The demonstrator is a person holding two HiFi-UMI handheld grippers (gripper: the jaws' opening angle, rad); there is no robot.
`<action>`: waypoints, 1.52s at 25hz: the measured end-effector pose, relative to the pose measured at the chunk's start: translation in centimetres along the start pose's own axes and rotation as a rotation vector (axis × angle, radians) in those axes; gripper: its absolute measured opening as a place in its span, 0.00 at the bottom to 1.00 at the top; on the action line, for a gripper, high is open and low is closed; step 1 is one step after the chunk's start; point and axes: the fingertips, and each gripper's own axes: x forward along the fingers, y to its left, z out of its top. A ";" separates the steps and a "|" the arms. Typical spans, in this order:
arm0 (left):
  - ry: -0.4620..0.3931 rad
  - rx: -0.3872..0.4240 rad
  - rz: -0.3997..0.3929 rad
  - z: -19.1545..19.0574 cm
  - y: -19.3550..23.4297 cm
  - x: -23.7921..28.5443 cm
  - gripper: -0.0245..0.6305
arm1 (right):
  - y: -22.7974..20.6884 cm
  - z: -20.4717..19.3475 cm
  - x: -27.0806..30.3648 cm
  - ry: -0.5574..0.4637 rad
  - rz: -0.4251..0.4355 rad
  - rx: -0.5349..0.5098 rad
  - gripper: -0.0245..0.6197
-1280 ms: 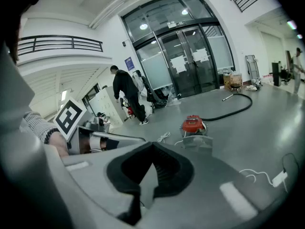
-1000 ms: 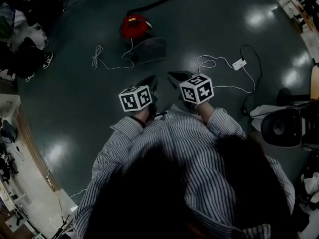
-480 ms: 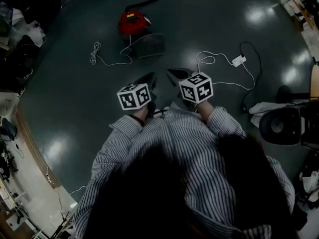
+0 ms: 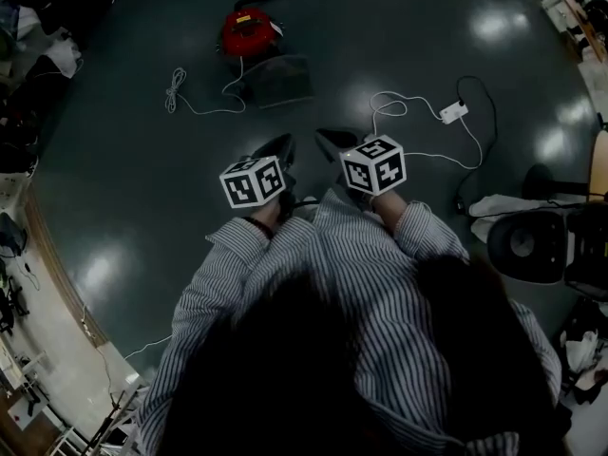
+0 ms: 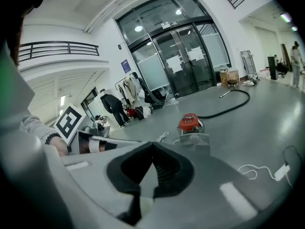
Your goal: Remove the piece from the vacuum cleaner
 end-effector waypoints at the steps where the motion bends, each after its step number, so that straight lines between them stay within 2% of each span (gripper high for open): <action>1: 0.007 -0.002 -0.002 -0.2 -0.2 0.4 0.05 | -0.3 -0.1 -0.1 0.002 0.000 0.007 0.04; 7: 0.027 -0.023 -0.005 -0.1 0.0 2.3 0.05 | -2.1 -0.9 0.6 0.033 -0.005 0.023 0.04; 13: 0.056 -0.032 0.009 1.8 3.2 5.4 0.05 | -4.9 1.1 3.9 0.034 -0.013 0.060 0.04; 17: 0.075 -0.045 0.018 4.7 6.3 7.9 0.05 | -7.2 3.5 7.3 0.044 -0.027 0.075 0.04; 22: 0.115 -0.032 0.006 9.9 10.3 11.6 0.05 | -10.9 7.9 12.8 0.044 -0.053 0.155 0.04; 29: 0.170 -0.038 -0.005 16.0 15.9 15.7 0.05 | -14.0 13.2 20.1 0.062 -0.071 0.195 0.04; 33: 0.187 -0.043 -0.006 17.6 17.5 17.0 0.05 | -15.2 14.1 21.8 0.075 -0.085 0.216 0.04; 38: 0.211 -0.041 0.004 17.7 18.4 18.4 0.05 | -16.4 14.0 22.7 0.102 -0.094 0.257 0.04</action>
